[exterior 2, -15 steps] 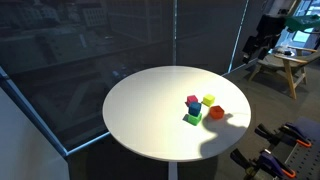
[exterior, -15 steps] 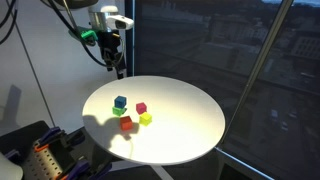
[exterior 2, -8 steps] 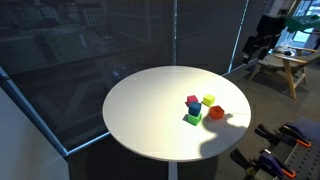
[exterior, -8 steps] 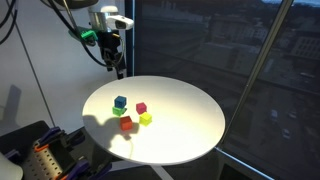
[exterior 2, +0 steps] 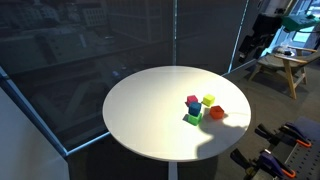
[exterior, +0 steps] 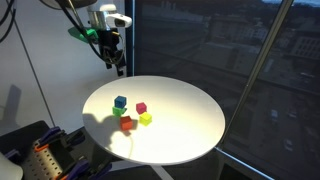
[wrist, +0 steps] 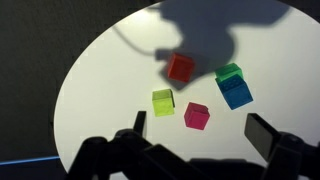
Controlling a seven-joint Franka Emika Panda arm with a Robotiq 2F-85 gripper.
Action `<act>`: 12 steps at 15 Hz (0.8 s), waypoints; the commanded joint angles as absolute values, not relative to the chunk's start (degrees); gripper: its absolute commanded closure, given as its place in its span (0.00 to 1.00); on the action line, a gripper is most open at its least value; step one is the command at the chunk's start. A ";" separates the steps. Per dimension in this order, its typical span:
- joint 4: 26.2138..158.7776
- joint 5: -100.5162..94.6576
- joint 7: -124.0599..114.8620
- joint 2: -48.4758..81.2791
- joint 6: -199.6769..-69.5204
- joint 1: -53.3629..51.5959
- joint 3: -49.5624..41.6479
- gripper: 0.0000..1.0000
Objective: Put the blue block on the table
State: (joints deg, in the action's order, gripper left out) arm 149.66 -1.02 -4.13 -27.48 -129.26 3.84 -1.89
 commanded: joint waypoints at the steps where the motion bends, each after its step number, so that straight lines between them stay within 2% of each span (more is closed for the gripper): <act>1: 147.67 0.60 -1.34 -25.11 -130.77 1.82 -2.19 0.00; 12: 141.28 7.32 11.12 -13.63 -134.75 -4.62 -2.41 0.00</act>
